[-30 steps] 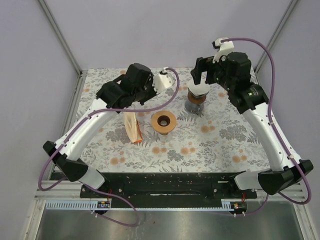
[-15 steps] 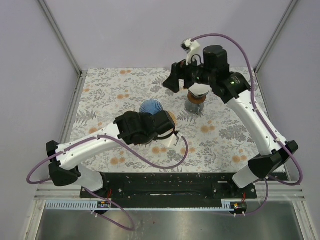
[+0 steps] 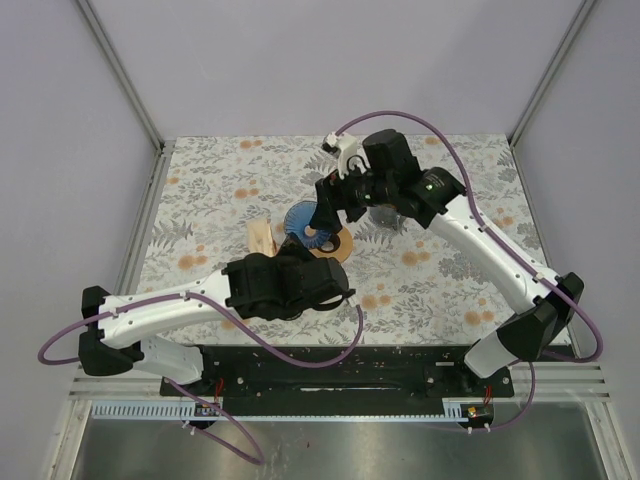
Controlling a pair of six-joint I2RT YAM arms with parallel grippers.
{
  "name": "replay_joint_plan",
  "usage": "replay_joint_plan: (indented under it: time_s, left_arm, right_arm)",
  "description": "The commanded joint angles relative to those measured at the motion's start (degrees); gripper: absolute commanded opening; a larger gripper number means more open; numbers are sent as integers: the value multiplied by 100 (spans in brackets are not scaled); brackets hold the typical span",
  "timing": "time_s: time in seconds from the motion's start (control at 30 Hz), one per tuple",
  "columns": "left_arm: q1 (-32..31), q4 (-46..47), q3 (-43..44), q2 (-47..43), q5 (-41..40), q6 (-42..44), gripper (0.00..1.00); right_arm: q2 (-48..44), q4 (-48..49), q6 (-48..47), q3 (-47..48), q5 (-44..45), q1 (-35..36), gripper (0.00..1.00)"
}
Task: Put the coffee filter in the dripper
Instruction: Pick up the coffee dripper from the center of the board, then place the coffee dripper in the dripper holder.
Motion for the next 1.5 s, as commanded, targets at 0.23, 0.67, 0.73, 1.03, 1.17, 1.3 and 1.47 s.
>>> replay_joint_plan:
  time_s: [0.23, 0.67, 0.73, 1.03, 1.17, 1.3, 1.47]
  left_arm:
    - [-59, 409, 30, -97, -378, 142, 0]
    - [397, -328, 1934, 34, 1183, -1376, 99]
    - [861, -715, 2654, 131, 1860, -1868, 99]
    - [3498, -1016, 3221, 245, 5314, -3880, 99]
    - [4220, -822, 3177, 579, 6405, -5269, 93]
    - [4765, -463, 2950, 720, 7416, -6333, 84]
    - [5127, 574, 1695, 457, 7542, -7485, 76]
  right_arm:
    - [-18, 215, -33, -161, 859, 244, 19]
    - [509, -593, -173, 507, 1573, 139, 0]
    - [579, -708, -173, 577, 1458, 60, 0]
    - [720, -1068, -112, 472, 870, -64, 0]
    - [1080, -1419, -103, 682, 790, -55, 0]
    - [1291, -1438, -85, 798, 825, -107, 0]
    - [1414, -1367, -68, 710, 746, -204, 0]
